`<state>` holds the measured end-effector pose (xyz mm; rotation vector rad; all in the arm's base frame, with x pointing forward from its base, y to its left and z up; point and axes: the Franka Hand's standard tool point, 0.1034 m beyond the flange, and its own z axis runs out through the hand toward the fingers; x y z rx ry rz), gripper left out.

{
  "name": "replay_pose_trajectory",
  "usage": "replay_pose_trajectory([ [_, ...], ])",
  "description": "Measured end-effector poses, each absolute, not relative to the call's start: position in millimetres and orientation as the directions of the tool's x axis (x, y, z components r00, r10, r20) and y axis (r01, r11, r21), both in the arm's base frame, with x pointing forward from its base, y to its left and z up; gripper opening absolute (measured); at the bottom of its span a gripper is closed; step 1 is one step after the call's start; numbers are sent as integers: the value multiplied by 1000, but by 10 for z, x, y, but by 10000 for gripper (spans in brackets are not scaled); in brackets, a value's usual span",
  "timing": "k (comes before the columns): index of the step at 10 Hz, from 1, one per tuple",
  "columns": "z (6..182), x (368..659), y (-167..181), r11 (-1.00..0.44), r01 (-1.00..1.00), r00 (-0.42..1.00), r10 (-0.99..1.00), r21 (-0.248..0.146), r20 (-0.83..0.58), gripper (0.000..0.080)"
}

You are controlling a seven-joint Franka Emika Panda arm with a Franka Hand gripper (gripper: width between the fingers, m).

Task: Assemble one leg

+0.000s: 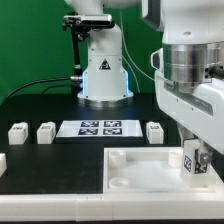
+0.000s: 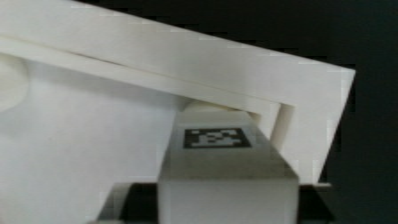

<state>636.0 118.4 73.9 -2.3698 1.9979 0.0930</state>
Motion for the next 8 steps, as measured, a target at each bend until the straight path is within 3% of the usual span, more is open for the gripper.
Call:
replay_pose_trajectory([
  [2, 739, 6360, 1183, -178, -984, 177, -981, 7, -73, 294],
  [3, 736, 6357, 1185, -211, -978, 210, -975, 5, -73, 439],
  [4, 735, 6356, 1189, -212, -977, 212, -975, 5, -73, 439],
  [5, 734, 6355, 1179, -287, -958, 286, -956, 1, -70, 579],
  [8, 729, 6344, 1173, -644, -765, 644, -762, -22, -68, 647],
])
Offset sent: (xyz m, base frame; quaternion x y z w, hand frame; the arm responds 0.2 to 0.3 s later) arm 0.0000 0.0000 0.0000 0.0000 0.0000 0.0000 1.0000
